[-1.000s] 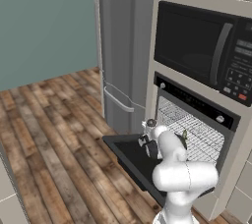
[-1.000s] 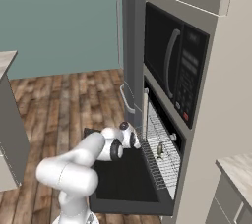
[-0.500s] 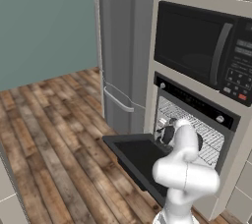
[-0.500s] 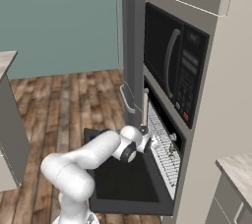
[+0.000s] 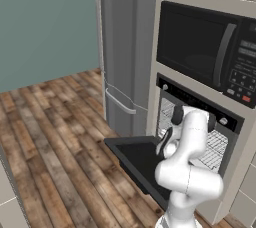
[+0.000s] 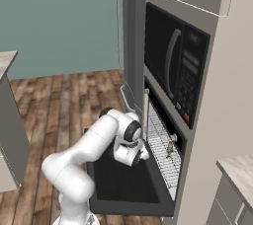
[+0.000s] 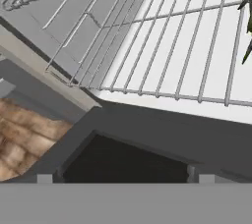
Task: Place the fish on the bottom rack of the oven, and slide the tray back inside. Close the oven door.
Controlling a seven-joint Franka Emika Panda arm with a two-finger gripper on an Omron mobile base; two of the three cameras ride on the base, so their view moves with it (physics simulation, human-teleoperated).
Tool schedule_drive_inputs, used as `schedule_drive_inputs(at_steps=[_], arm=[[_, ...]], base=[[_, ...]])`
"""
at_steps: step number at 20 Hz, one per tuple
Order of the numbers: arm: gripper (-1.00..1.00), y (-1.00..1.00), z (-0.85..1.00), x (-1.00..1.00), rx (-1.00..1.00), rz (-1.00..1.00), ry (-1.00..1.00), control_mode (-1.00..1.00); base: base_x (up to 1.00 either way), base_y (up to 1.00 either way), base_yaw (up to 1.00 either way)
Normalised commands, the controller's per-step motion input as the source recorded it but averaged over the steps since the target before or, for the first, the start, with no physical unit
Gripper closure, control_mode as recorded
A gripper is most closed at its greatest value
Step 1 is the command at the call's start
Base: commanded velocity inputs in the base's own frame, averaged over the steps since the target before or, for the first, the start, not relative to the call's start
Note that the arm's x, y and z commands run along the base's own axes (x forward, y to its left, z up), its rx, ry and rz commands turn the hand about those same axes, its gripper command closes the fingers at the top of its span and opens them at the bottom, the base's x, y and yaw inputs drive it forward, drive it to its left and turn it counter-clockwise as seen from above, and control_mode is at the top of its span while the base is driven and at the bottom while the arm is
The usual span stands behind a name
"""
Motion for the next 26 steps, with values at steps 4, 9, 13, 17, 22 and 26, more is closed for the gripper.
schedule_drive_inputs(at_steps=[4,9,13,17,22,26], arm=[[-1.0,0.96,0.83,-0.42,-0.05,0.0,-0.05,-1.0],[-1.0,1.0,0.86,-0.37,-0.11,0.0,-0.05,-1.0],[-1.0,1.0,0.99,-0.69,-0.12,0.0,-0.19,-1.0],[-1.0,0.9,1.0,-0.68,-0.06,0.0,-0.24,-1.0],[-1.0,0.88,0.89,-0.8,-0.04,0.0,-0.2,-1.0],[-1.0,0.8,0.72,-0.88,-0.01,-0.01,-0.14,-1.0]], base=[[0.0,0.0,0.0],[0.0,0.0,0.0],[0.0,0.0,0.0],[0.0,0.0,0.0],[0.0,0.0,0.0],[0.0,0.0,0.0]])
